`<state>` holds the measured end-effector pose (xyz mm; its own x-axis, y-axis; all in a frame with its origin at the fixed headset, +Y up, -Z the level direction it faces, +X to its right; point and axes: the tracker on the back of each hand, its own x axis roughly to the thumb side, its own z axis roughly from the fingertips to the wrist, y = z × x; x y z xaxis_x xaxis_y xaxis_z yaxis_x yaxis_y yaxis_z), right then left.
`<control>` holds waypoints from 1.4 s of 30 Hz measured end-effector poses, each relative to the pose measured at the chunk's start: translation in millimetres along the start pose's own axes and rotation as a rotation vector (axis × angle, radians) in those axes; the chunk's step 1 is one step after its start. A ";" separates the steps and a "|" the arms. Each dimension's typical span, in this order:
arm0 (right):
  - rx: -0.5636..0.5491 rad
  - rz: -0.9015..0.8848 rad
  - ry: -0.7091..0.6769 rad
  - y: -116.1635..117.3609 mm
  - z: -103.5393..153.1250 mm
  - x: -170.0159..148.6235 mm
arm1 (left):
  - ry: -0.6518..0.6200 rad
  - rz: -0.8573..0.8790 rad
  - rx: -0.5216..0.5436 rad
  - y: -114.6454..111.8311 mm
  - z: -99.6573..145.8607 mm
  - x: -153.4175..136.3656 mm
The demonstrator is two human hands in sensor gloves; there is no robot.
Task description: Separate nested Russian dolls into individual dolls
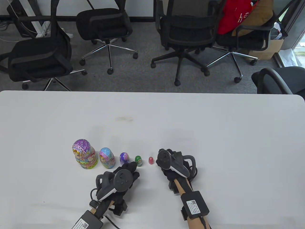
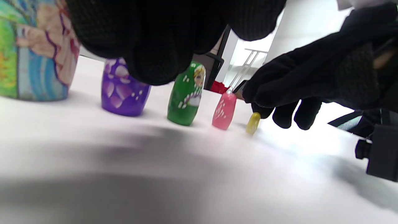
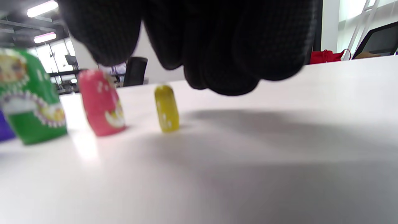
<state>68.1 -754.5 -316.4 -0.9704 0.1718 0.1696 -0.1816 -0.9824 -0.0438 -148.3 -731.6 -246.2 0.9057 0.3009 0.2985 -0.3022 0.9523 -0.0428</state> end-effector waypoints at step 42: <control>-0.371 0.223 0.010 -49.3 63.0 -53.0 | 0.133 -0.216 0.106 21.9 -6.4 -27.2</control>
<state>138.5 -719.8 -261.2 -0.9935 -0.0389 0.1069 -0.0108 -0.9031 -0.4292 -177.7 -718.6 -261.4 0.9814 0.1026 0.1620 -0.1214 0.9864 0.1107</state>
